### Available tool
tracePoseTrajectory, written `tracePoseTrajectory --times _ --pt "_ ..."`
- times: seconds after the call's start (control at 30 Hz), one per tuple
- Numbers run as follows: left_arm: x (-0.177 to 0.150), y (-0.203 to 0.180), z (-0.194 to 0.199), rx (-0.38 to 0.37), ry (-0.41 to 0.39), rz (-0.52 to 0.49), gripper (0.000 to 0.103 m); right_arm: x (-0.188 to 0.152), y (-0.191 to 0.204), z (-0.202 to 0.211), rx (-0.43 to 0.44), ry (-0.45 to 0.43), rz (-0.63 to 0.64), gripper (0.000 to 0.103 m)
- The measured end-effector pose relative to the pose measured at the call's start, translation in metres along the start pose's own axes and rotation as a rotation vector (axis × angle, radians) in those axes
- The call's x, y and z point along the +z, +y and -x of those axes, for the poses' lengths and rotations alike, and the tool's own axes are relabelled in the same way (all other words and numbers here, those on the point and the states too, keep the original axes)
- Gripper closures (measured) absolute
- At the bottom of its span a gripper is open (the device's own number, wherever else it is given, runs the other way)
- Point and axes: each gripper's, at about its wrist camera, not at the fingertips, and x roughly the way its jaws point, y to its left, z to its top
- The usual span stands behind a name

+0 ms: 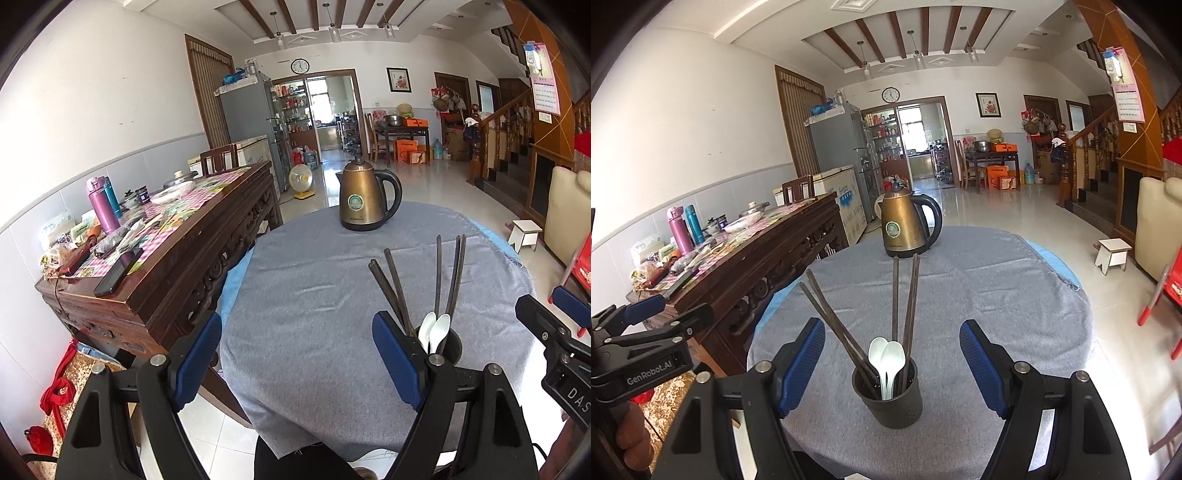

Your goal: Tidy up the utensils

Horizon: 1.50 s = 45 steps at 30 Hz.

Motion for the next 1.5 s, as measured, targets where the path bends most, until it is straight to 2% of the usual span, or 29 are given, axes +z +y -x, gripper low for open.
tracePoseTrajectory --times 0.4,1.5 --pt "0.004 -0.002 0.002 0.001 -0.008 -0.001 0.019 0.005 -0.008 0.01 -0.011 -0.027 0.017 0.024" --pt "-0.001 0.01 0.006 -0.048 -0.016 0.05 0.019 0.0 0.005 0.009 -0.029 -0.008 0.059 0.024"
